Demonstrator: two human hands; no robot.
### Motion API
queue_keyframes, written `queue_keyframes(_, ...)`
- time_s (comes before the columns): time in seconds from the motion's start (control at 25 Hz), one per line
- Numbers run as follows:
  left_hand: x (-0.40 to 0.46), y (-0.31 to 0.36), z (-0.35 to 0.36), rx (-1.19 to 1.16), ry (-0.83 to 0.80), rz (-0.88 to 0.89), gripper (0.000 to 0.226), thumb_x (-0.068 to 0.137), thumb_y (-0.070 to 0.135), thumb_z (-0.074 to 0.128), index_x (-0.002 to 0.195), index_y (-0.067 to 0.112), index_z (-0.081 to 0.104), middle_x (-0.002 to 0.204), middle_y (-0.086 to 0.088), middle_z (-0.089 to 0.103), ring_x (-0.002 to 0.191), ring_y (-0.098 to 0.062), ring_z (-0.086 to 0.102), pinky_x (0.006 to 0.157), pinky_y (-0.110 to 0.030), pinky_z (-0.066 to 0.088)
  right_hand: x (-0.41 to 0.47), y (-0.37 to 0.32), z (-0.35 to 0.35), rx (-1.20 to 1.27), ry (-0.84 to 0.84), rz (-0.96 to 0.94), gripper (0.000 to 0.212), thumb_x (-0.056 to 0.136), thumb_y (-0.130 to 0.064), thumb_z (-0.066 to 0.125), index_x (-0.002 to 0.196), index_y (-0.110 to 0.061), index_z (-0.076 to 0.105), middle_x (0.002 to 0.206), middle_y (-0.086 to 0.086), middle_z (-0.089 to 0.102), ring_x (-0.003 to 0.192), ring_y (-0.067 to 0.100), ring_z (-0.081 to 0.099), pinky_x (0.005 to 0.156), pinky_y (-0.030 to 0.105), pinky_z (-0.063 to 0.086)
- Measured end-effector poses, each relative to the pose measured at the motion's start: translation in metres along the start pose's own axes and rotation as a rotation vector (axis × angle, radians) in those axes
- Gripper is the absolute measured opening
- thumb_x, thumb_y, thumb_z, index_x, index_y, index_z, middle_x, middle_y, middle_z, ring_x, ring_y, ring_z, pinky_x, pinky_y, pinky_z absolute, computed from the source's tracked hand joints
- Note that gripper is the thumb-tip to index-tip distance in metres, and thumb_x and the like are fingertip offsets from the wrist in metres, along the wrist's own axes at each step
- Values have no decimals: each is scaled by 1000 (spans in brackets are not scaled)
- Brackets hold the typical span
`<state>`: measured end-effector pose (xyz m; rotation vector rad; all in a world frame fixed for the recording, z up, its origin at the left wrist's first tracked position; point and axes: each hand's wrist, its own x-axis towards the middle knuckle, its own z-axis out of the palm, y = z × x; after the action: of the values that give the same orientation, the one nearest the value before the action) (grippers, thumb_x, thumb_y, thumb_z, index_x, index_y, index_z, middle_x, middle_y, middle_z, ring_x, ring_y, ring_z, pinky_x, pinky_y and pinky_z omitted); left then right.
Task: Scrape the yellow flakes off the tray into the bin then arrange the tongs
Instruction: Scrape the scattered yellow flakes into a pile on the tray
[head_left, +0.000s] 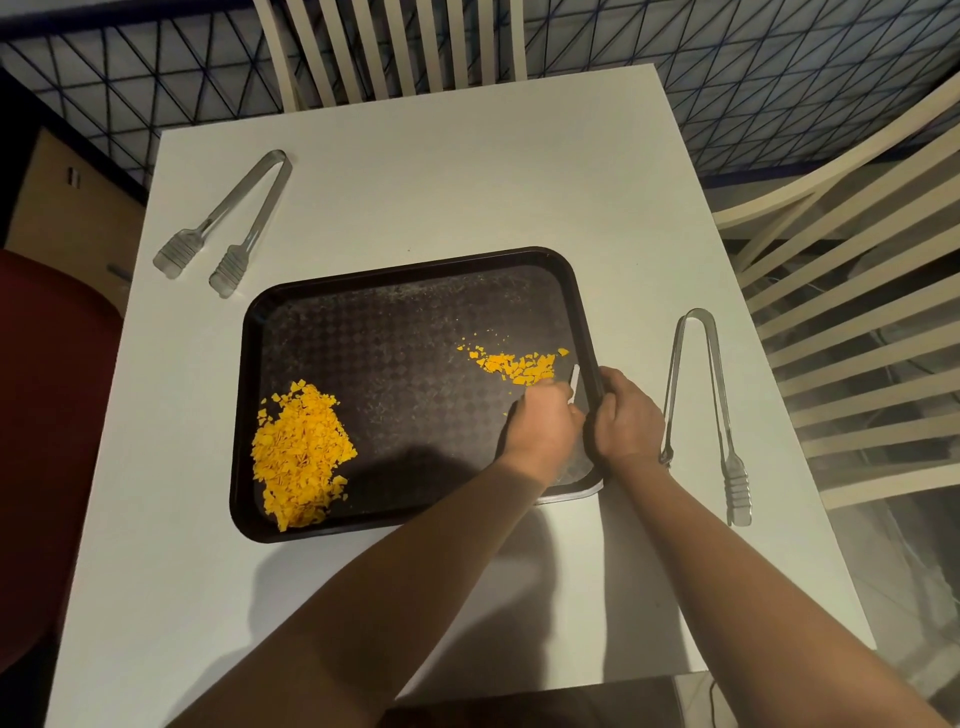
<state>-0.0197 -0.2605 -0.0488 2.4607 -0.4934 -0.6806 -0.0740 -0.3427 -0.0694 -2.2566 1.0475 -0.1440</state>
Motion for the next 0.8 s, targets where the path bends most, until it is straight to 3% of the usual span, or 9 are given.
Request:
queue_keyframes(0.24, -4, 1, 3, -17, -16, 33, 12, 76, 7, 50, 64, 7, 48, 88, -22, 57, 79, -42, 56, 65, -36, 46, 1, 1, 0, -3, -10, 0, 56, 71, -20, 24, 115, -21, 59, 99, 9, 68, 90, 34, 59, 69, 32, 39)
queue_keyframes(0.44, 4, 0, -1, -72, 2, -15, 35, 74, 7, 50, 49, 13, 25, 78, -26, 54, 79, -46, 54, 54, -30, 34, 1, 2, 1, -12, -4, 6, 56, 72, -20, 24, 116, -22, 59, 100, 8, 68, 90, 35, 59, 71, 32, 40)
queue_keyframes(0.64, 6, 2, -4, -115, 40, 12, 27, 73, 7, 51, 52, 11, 34, 72, -23, 52, 74, -44, 53, 58, -34, 41, 2, 2, 2, -21, -7, 3, 58, 72, -21, 23, 118, -20, 58, 104, 8, 68, 92, 34, 59, 72, 32, 40)
queue_keyframes(0.8, 1, 2, 2, -114, 29, -21, 35, 68, 7, 50, 47, 11, 22, 52, -10, 28, 65, -40, 28, 49, -30, 24, 2, 2, 3, -17, -4, 7, 58, 72, -21, 23, 117, -21, 59, 103, 8, 68, 92, 34, 59, 71, 32, 40)
